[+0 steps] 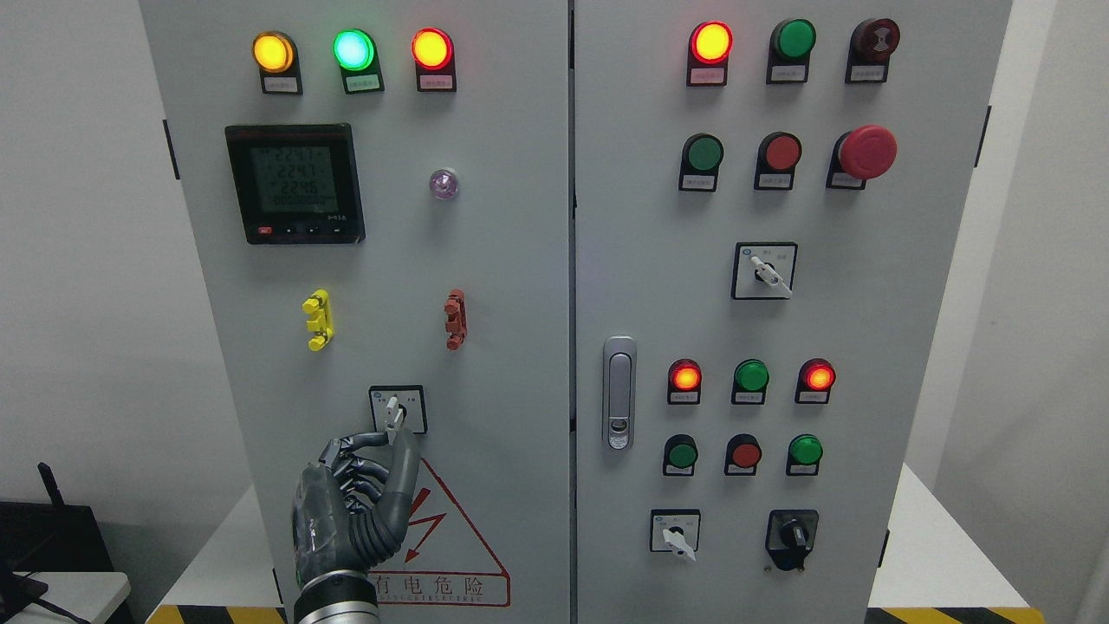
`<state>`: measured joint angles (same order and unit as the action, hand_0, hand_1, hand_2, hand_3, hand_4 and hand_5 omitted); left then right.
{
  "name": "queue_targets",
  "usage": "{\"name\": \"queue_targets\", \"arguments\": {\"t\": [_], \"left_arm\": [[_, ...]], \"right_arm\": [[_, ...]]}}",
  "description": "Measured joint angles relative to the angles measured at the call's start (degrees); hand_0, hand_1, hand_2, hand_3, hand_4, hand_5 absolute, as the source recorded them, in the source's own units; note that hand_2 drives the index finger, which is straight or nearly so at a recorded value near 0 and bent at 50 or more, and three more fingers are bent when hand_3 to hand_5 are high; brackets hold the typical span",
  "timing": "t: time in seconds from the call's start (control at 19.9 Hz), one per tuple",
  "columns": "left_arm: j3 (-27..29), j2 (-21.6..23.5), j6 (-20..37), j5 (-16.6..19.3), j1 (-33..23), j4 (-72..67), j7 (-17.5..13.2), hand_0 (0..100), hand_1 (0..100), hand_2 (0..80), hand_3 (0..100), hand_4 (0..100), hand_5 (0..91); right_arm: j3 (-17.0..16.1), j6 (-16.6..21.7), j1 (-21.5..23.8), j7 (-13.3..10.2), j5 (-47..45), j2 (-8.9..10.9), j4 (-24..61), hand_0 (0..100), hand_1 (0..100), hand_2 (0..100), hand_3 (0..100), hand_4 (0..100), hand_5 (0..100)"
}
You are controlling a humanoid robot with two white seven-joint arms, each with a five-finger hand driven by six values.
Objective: Turn on light switch 1
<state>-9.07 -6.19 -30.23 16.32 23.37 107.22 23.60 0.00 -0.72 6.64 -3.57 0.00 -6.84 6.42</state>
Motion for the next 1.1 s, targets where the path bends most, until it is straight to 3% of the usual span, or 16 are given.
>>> {"name": "queue_targets", "arguments": {"t": [1.1], "left_arm": [[0.0, -0.1, -3.9, -0.4, 2.3, -0.5, 0.1, 29, 34, 43.5, 78, 85, 88.3]], "right_arm": [[0.0, -0.1, 0.0, 0.0, 0.0, 0.01, 0.0, 12, 39, 0, 0, 0, 0]]}}
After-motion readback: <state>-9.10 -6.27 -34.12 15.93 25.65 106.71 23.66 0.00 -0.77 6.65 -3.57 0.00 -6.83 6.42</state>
